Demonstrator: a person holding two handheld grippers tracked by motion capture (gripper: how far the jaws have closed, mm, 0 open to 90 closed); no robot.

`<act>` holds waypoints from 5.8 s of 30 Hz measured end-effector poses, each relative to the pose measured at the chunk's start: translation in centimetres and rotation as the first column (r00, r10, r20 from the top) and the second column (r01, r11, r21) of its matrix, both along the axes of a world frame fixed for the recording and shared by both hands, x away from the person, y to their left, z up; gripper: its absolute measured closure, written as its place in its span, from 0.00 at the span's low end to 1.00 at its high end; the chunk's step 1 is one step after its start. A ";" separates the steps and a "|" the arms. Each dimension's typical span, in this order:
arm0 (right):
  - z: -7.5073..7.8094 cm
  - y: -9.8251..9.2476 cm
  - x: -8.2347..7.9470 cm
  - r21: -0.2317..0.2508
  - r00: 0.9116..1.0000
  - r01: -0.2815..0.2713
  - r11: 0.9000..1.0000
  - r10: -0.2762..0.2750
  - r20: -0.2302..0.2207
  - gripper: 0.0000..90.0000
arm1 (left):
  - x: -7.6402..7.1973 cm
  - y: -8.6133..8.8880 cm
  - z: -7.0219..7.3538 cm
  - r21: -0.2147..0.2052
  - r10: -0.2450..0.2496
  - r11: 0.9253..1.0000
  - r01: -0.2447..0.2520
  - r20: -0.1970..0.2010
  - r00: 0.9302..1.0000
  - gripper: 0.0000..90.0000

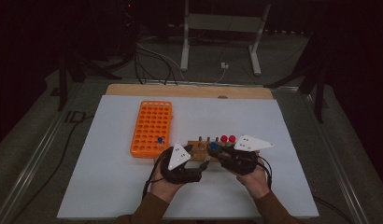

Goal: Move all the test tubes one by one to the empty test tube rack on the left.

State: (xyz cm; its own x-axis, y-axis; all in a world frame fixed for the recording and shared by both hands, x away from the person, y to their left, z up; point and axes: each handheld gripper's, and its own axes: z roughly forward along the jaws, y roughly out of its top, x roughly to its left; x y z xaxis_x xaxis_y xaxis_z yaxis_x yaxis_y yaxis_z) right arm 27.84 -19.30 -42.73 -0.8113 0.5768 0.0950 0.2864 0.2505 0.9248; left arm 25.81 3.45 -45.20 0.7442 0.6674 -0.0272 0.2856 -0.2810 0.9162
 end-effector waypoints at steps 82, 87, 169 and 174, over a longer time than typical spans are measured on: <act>0.5 -3.8 1.3 0.033 0.986 0.168 0.985 -0.169 0.012 0.00 | 2.0 11.8 1.6 -0.084 0.212 0.974 -0.211 -0.001 0.977 0.86; 0.5 -3.8 1.2 0.034 0.985 0.169 0.985 -0.170 0.015 0.00 | 2.2 11.8 1.1 -0.062 0.234 0.971 -0.233 0.005 0.972 0.86; -0.7 -5.6 2.4 -0.010 0.978 0.206 0.979 -0.206 -0.033 0.07 | 3.4 14.0 -2.5 -0.080 0.249 0.963 -0.256 -0.080 0.965 0.36; -1.3 -5.6 2.8 -0.042 0.976 0.209 0.977 -0.211 -0.051 0.19 | 3.4 14.3 -2.4 -0.104 0.269 0.955 -0.278 -0.093 0.959 0.21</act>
